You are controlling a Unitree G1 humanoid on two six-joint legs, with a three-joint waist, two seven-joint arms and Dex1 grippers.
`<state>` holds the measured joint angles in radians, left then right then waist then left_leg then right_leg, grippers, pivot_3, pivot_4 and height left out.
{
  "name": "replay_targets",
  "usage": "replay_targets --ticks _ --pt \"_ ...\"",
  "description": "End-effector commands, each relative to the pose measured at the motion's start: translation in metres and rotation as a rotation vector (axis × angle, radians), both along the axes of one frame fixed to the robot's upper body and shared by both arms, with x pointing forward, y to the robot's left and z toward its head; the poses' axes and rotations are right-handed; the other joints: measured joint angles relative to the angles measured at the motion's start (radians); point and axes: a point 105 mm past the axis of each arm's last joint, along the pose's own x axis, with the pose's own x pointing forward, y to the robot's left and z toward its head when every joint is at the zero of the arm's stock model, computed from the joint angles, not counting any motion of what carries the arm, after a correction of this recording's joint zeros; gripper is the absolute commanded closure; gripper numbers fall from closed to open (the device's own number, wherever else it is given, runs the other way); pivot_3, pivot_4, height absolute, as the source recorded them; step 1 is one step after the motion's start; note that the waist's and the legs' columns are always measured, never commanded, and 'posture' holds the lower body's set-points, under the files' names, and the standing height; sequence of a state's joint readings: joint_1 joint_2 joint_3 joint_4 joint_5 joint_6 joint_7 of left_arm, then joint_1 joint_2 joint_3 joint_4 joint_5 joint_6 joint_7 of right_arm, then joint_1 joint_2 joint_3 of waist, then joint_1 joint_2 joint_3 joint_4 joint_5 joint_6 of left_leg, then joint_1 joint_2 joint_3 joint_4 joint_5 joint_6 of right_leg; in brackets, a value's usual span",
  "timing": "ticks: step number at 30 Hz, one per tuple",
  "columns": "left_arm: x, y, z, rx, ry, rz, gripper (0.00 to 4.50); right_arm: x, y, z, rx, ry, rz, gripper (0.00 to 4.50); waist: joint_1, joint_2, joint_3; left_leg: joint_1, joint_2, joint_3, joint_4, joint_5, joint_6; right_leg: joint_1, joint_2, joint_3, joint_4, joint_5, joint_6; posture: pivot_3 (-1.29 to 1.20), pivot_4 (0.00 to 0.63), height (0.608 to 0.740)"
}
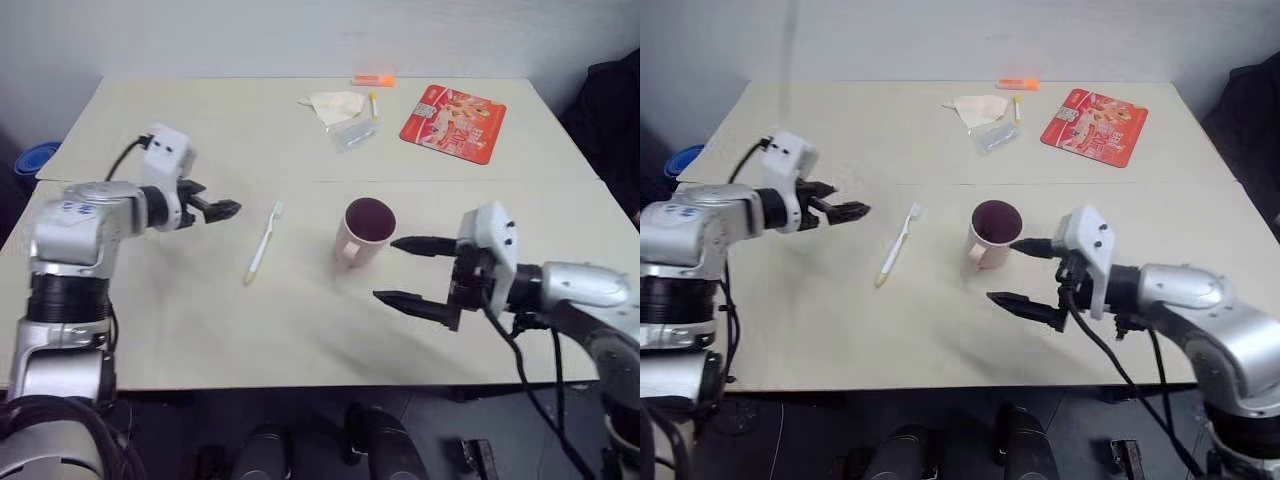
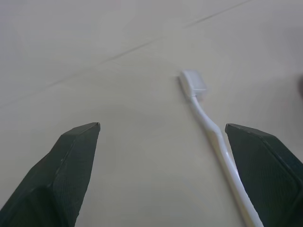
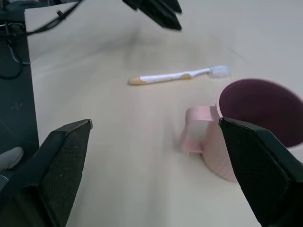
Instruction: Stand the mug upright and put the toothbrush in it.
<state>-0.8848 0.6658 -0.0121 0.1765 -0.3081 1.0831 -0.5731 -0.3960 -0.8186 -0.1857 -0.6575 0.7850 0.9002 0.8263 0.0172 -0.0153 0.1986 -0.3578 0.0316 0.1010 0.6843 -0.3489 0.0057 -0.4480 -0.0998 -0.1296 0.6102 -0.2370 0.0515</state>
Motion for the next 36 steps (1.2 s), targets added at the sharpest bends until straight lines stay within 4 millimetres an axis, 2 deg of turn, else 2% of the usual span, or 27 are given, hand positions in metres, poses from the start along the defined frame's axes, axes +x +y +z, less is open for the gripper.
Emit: replay_targets --ticks 1,6,11,16,27,29,31,34,36 --pt "0.008 -0.010 0.001 0.021 0.012 0.006 0.00 -0.002 -0.001 0.019 0.005 -0.084 0.004 0.02 0.002 0.000 0.000 0.000 0.000 0.000 0.000 0.000 0.000 0.000 0.000 0.000 0.000 0.000 0.000 0.00 0.150 0.740" --pt "0.019 -0.026 -0.028 0.081 0.111 0.013 0.00 0.004 -0.002 0.026 0.000 -0.125 -0.025 0.02 0.007 -0.001 0.000 0.001 -0.001 0.001 0.000 0.000 0.000 0.000 0.000 0.000 0.001 0.000 0.000 0.00 0.150 0.740" --pt "0.024 -0.048 -0.046 0.048 0.168 -0.044 0.00 0.008 -0.004 0.028 -0.008 -0.155 -0.064 0.02 0.008 -0.001 0.000 0.001 -0.001 0.002 0.001 0.000 0.000 0.000 0.000 -0.002 0.001 0.001 0.000 0.00 0.150 0.740" --pt "0.029 -0.053 -0.059 0.048 0.192 -0.040 1.11 0.009 -0.006 0.031 -0.015 -0.176 -0.086 0.00 0.011 -0.001 -0.001 0.001 -0.001 0.002 0.001 0.001 0.001 0.001 -0.002 -0.003 0.002 0.001 0.001 0.00 0.150 0.740" --pt "0.033 -0.039 -0.059 0.031 0.200 0.016 4.27 0.009 -0.015 0.033 -0.030 -0.173 -0.131 0.00 0.009 -0.002 -0.001 0.002 -0.002 0.002 0.002 0.001 0.003 0.002 -0.004 -0.003 0.001 0.002 0.002 0.00 0.150 0.740" --pt "0.037 -0.039 -0.049 0.006 0.144 0.020 4.31 0.009 -0.019 0.033 -0.008 -0.142 -0.147 0.00 0.008 -0.002 -0.001 0.002 -0.002 0.002 0.002 0.001 0.003 0.002 -0.004 -0.003 0.001 0.002 0.002 0.00 0.150 0.740" --pt "0.043 -0.042 -0.026 -0.064 0.029 0.017 4.31 0.009 -0.021 0.032 0.007 -0.115 -0.155 0.00 0.008 -0.002 -0.001 0.002 -0.002 0.002 0.002 0.001 0.003 0.002 -0.005 -0.003 0.001 0.002 0.002 0.00 0.150 0.740" --pt "0.048 -0.058 0.033 -0.227 -0.231 -0.026 4.31 0.008 -0.024 0.031 -0.016 -0.109 -0.169 0.00 0.009 -0.002 -0.001 0.000 -0.002 0.001 0.002 0.002 0.003 0.002 -0.005 -0.002 0.000 0.002 0.002 0.00 0.150 0.740" --pt "0.043 -0.072 0.071 -0.323 -0.397 -0.089 4.31 0.009 -0.026 0.032 -0.010 -0.111 -0.185 0.00 0.010 -0.002 0.000 -0.001 -0.002 0.000 0.002 0.001 0.003 0.001 -0.008 -0.002 -0.001 0.003 0.002 0.00 0.150 0.740"
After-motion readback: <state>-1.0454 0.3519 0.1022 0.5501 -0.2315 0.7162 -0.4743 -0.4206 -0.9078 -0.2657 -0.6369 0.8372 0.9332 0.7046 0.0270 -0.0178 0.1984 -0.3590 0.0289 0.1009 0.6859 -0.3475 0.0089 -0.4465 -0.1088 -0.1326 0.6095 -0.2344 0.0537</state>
